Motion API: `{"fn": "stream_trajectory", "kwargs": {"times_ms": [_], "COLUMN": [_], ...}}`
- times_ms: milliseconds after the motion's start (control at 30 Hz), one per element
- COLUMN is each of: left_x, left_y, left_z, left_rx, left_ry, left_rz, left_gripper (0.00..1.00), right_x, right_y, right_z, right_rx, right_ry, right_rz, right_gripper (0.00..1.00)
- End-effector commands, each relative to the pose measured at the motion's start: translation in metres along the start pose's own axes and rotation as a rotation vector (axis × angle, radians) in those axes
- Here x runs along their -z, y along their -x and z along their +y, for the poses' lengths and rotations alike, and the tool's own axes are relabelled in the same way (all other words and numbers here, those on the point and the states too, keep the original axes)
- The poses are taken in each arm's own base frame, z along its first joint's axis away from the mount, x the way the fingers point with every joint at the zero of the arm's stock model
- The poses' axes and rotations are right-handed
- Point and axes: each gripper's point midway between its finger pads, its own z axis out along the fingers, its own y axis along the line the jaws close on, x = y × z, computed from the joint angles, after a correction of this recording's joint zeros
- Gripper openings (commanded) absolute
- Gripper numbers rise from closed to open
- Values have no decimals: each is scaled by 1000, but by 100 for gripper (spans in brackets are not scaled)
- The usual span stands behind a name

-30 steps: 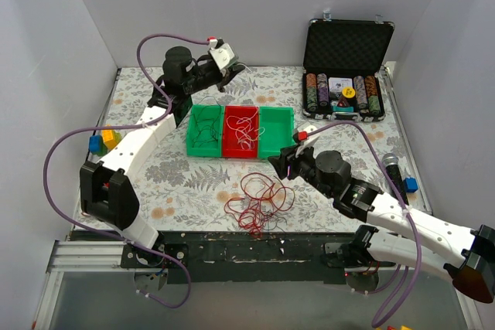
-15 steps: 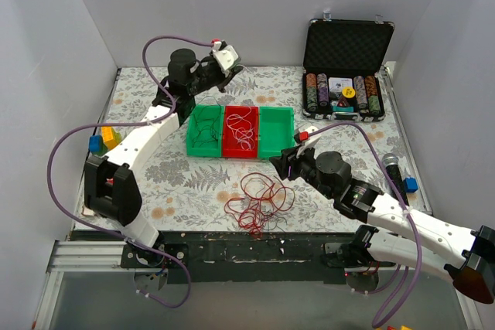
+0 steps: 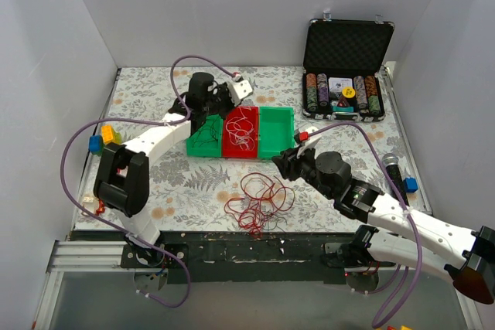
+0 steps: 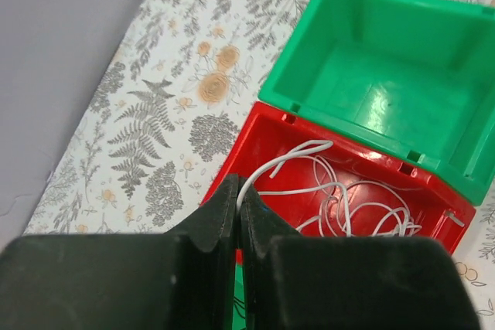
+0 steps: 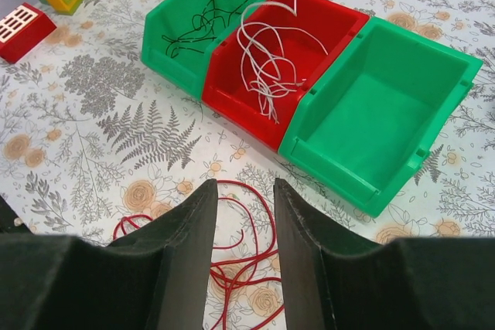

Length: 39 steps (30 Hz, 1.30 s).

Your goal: Untangle the cables

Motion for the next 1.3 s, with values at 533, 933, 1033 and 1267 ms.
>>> {"fn": "stream_trajectory", "kwargs": {"times_ms": [533,933,1033,1267], "left_x": [-48,-14,0,62], "left_y": [-76,-23,4,60], "left_z": [-17,-3,2,-66], "left_rx": [-185,-195,-201,-125], "left_ry": [-32,-1,11,-267], "left_rz": [260,185,137,-22], "left_gripper": [3,63,64,81], "right_x": [4,0,0,8], "right_y": [3,7,8,-21], "right_z": [-4,1,1,-3], "right_rx": [-44,-35,-25,-16], "right_ry": [-18,-2,0,1], "right_rz": [-24,-25,-18,67], "right_gripper": [41,48,48,53]}}
